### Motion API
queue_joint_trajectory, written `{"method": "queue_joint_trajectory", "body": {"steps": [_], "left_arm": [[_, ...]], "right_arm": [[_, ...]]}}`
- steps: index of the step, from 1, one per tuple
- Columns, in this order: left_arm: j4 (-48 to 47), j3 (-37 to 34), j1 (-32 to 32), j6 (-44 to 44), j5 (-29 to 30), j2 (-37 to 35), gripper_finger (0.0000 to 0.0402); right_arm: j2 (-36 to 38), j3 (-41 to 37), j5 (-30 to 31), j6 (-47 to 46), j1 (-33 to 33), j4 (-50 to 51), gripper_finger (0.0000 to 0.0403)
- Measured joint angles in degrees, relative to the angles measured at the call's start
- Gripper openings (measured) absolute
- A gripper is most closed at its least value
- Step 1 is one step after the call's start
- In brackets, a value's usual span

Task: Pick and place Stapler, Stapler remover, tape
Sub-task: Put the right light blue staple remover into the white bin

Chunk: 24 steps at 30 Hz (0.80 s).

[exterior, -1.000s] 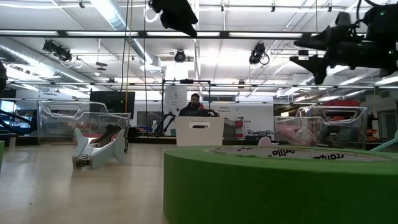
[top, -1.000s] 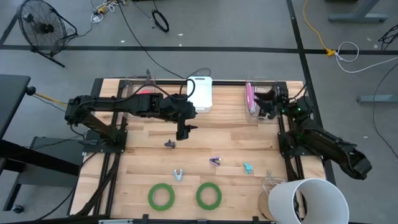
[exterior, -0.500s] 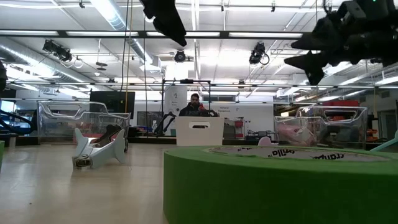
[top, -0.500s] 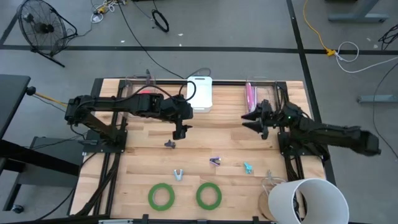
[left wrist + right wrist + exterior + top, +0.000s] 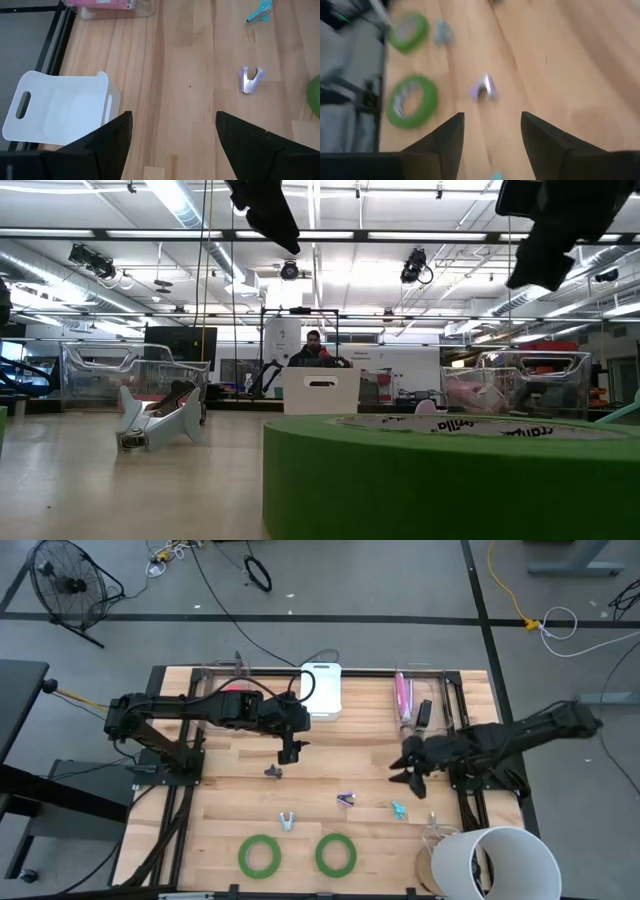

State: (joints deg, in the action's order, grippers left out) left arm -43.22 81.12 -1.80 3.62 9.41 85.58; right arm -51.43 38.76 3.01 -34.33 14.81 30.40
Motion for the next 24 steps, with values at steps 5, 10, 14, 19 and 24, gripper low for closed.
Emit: {"method": "queue_joint_trajectory", "body": {"steps": [5,10,14,19,24], "left_arm": [[0.0,0.0,0.0,0.0,0.0,0.0,0.0291],[0.0,0.0,0.0,0.0,0.0,0.0,0.0291],[0.0,0.0,0.0,0.1,0.0,0.0,0.0291],[0.0,0.0,0.0,0.5,0.0,0.0,0.0291],[-0.2,0.0,0.0,1.6,0.0,0.0,0.0291]], "right_arm": [[-13.6,10.1,1.0,-8.0,5.6,14.3,0.0194],[-25.2,16.1,-2.2,-14.9,7.4,22.5,0.0194],[-31.2,16.8,-7.7,-18.8,7.5,22.1,0.0194],[-35.7,16.8,-11.5,-20.9,7.5,21.6,0.0194],[-36.5,16.8,-11.6,-23.6,7.5,20.9,0.0194]]}}
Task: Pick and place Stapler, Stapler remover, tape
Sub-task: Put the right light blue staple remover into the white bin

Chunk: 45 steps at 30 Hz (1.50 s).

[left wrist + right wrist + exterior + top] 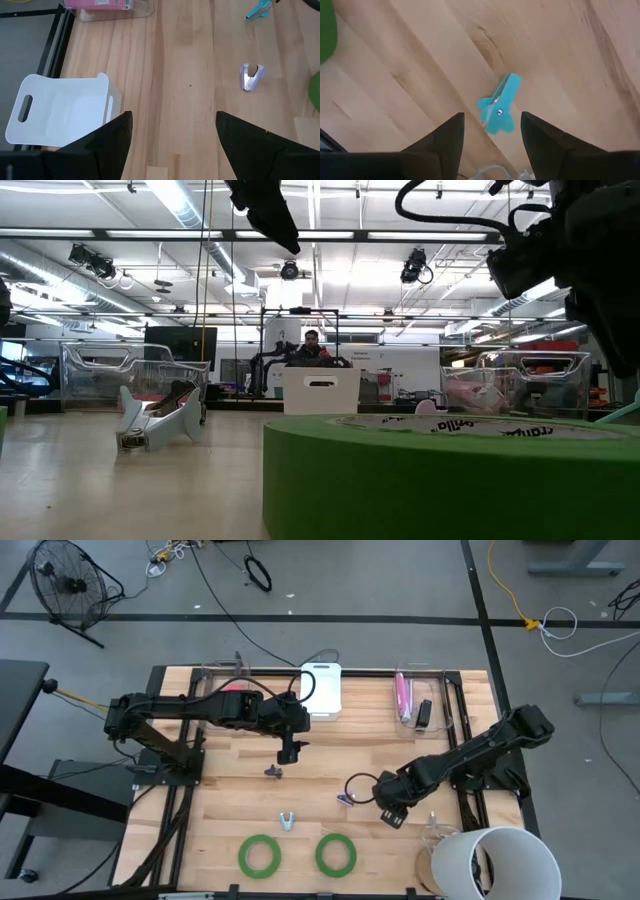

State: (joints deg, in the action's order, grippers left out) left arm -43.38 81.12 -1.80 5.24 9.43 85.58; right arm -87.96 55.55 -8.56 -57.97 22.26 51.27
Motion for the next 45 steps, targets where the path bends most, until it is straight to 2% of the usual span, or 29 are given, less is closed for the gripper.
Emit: {"method": "queue_joint_trajectory", "body": {"steps": [12,21,32,40,45], "left_arm": [[0.1,0.0,0.0,0.5,0.0,0.0,0.0291],[0.1,0.0,0.0,0.5,0.0,0.0,0.0291],[0.0,0.0,0.0,0.2,0.0,0.0,0.0291],[0.0,0.0,0.0,0.2,0.0,-0.1,0.0291],[0.0,0.0,0.0,0.2,0.0,-0.1,0.0291]], "right_arm": [[0.0,0.0,0.2,-6.0,2.3,-0.5,0.0194],[0.0,0.0,3.6,-8.9,4.4,0.0,0.0194],[-1.0,-0.5,3.9,-9.1,4.5,0.1,0.0194],[-1.4,-3.7,3.0,-9.8,4.5,-3.8,0.0203],[-1.4,-3.7,5.0,-9.5,4.5,-3.9,0.0208]]}}
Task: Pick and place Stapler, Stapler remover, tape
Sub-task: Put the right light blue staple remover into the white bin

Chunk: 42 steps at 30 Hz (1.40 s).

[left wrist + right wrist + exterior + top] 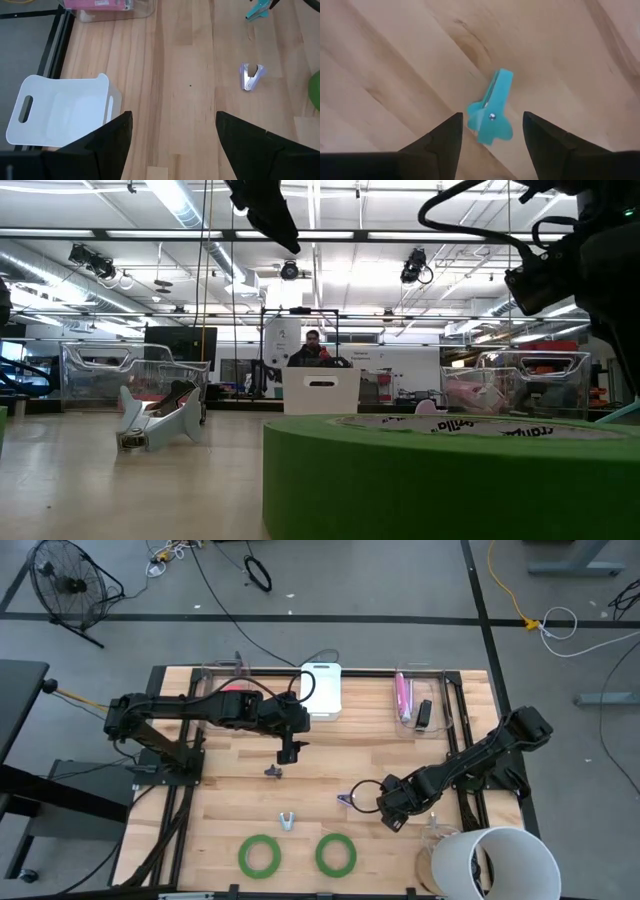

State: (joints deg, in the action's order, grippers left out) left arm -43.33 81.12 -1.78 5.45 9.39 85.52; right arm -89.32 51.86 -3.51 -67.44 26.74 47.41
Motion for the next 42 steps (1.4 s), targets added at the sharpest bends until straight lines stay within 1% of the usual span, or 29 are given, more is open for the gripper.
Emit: {"method": "queue_joint_trajectory", "body": {"steps": [24,28,31,33,35,38,42], "left_arm": [[-0.2,0.0,0.0,-0.2,0.0,0.0,0.0291],[-0.2,0.0,0.0,-0.2,0.0,0.0,0.0291],[-0.2,0.0,0.0,-0.2,0.0,0.0,0.0291],[-0.2,0.0,0.0,-0.2,0.0,0.0,0.0291],[-0.2,0.0,0.0,-0.2,0.0,0.0,0.0291],[-0.2,0.0,0.0,-0.2,0.0,0.0,0.0291],[-0.2,0.0,0.0,-0.2,0.0,0.0,0.0291]], "right_arm": [[-0.3,-0.1,1.1,0.3,0.0,-1.3,0.0208],[-0.3,-2.5,0.8,-0.3,0.0,-4.2,0.0208],[-0.3,-5.5,-1.6,-1.1,0.0,-8.5,0.0208],[-0.3,-6.5,-2.9,-1.1,0.0,-9.1,0.0206],[-0.3,-6.7,-2.9,-0.8,0.0,-9.2,0.0200],[-0.3,-6.7,-1.9,-0.2,0.0,-9.8,0.0178],[-0.3,-6.7,0.1,1.6,0.0,-11.0,0.0122]]}}
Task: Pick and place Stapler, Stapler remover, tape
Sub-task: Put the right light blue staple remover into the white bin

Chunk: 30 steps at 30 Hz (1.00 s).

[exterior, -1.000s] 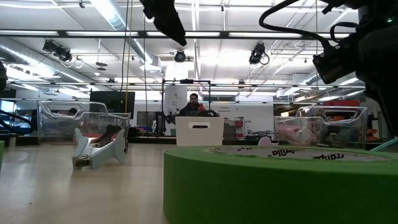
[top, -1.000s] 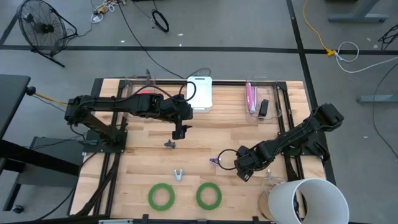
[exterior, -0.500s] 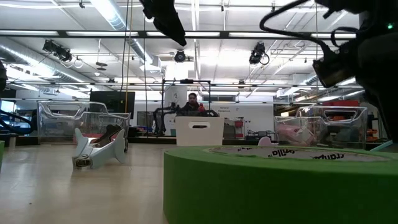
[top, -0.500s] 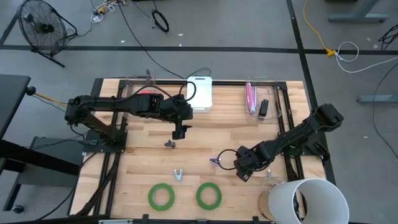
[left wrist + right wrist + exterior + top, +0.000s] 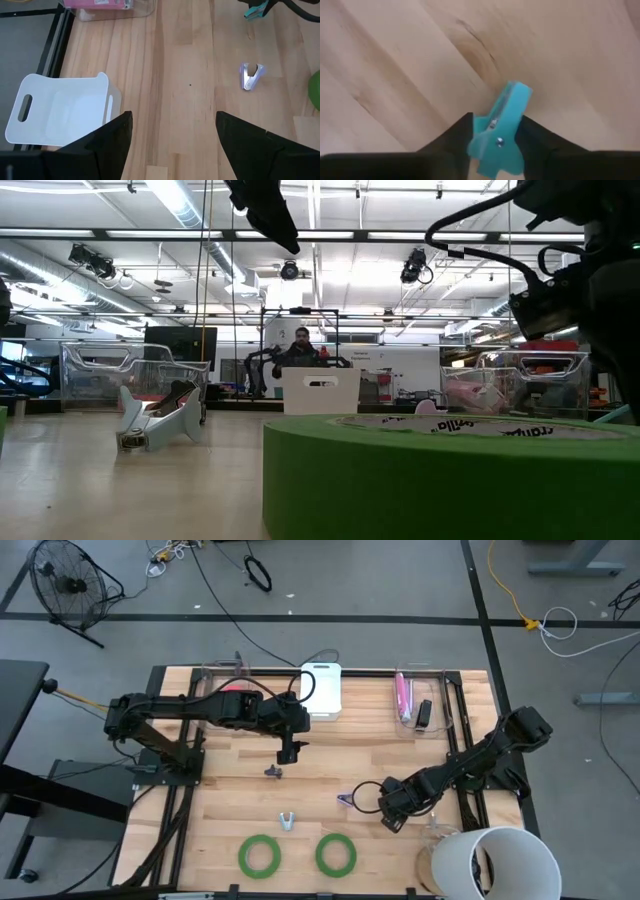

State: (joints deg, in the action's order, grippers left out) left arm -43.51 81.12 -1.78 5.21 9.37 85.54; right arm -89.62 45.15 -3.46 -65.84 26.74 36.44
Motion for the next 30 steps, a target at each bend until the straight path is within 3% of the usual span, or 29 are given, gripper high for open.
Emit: {"method": "queue_joint_trajectory", "body": {"steps": [3,14,23,30], "left_arm": [[0.0,0.0,0.0,0.0,0.0,0.0,0.0291],[0.0,0.0,0.0,0.0,0.0,0.0,0.0291],[0.2,0.0,0.0,0.0,0.0,0.0,0.0291],[0.2,0.0,0.0,0.1,0.0,0.1,0.0291]], "right_arm": [[0.1,0.1,-0.1,0.9,0.0,-0.3,0.0079],[0.0,1.6,-2.1,3.6,-0.1,1.8,0.0079],[0.0,14.6,2.5,12.6,-3.2,17.2,0.0079],[0.0,26.1,9.7,22.0,-8.4,27.4,0.0079]]}}
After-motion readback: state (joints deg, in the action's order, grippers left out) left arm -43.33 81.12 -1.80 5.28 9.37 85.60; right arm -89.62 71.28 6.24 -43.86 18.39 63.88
